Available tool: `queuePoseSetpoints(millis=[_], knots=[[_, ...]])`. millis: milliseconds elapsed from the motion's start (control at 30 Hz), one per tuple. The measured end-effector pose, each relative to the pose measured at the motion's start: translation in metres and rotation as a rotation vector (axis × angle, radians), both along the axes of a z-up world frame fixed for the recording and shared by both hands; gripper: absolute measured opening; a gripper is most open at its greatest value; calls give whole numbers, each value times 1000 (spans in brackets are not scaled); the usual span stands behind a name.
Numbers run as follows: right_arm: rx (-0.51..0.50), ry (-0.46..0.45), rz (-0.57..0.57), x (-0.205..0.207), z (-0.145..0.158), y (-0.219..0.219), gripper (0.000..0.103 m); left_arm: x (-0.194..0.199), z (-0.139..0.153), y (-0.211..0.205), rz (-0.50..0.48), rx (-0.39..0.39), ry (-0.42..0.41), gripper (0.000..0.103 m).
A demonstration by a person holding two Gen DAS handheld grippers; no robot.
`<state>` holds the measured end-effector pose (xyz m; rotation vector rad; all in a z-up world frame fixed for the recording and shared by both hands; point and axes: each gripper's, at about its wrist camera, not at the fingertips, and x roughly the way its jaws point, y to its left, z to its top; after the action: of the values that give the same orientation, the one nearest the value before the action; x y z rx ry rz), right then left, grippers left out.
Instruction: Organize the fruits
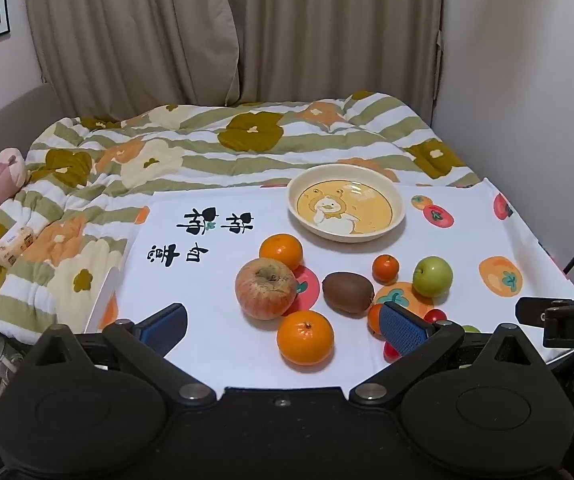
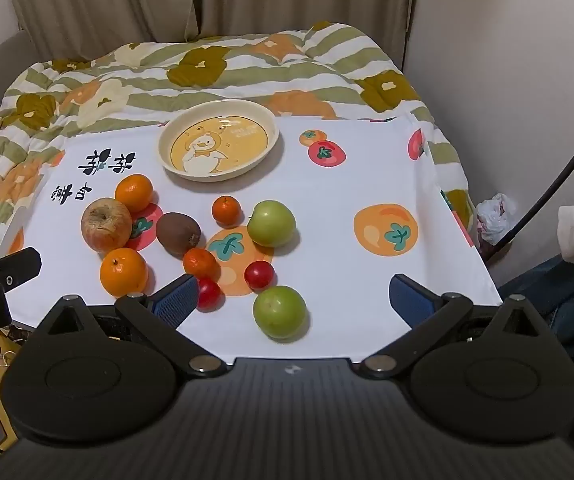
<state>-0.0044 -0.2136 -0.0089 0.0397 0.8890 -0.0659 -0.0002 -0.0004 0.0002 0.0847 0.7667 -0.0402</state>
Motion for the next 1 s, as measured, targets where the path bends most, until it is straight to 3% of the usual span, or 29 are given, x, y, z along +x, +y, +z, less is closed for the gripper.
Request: queuePoseSetpoints(millis=[1000], knots=[[-3, 2, 7, 7, 2, 7, 103, 8, 2, 9, 5, -13, -19, 103]])
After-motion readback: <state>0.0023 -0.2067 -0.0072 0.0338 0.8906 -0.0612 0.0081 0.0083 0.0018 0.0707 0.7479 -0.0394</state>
